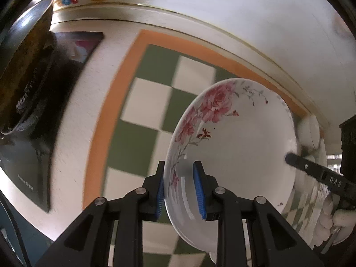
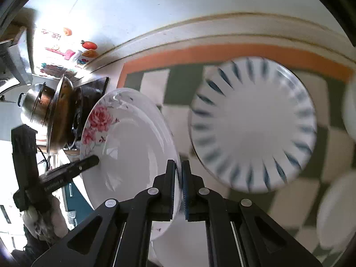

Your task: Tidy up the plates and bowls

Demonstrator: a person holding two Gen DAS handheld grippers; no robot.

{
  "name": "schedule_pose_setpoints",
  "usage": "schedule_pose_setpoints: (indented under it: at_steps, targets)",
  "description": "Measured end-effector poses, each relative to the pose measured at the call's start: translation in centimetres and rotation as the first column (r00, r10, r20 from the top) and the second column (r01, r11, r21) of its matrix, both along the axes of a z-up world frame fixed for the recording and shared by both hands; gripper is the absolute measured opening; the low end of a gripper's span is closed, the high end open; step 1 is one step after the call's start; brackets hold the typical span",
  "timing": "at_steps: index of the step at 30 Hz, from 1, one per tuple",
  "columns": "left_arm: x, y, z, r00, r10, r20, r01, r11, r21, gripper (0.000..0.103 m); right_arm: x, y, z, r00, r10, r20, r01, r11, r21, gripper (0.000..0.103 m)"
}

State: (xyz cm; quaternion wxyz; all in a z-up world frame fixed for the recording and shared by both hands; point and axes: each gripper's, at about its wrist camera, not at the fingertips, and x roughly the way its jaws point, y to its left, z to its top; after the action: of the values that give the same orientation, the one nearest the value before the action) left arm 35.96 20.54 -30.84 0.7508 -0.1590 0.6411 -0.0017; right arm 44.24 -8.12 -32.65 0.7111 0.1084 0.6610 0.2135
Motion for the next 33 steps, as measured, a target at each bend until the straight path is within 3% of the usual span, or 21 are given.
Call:
schedule_pose_setpoints:
  at_steps: [9,14,23,33]
  targets:
    - [-2.7,-7.1,-0.3,0.992,-0.116,-0.041,0.116,0.993,-0.01,0.022,-9.0,-8.1,-0.5,0.996,-0.073,-0.046,0.073,0.997,-0.012,0.007]
    - [-4.3,-9.9,-2.6,0.98,-0.173,-0.1,0.174,0.985,0.007,0.022,-12.0,-11.2,-2.3,0.992,-0.095,-0.078,0.093,0.995,-0.028,0.007]
    - [-6.0,-12.9,-5.1,0.958,-0.23,-0.17,0.24,0.97,0.042,0.022,-14.8,-13.6,-5.3,0.986,-0.109,-0.13,0.105,0.994,-0.041,0.007]
    - [-7.0,-14.6,-6.1,0.946,-0.247,-0.21,0.28,0.949,0.142,0.022,-15.7,-13.2,-6.9,0.982,-0.094,-0.163,0.087,0.995,-0.049,0.008]
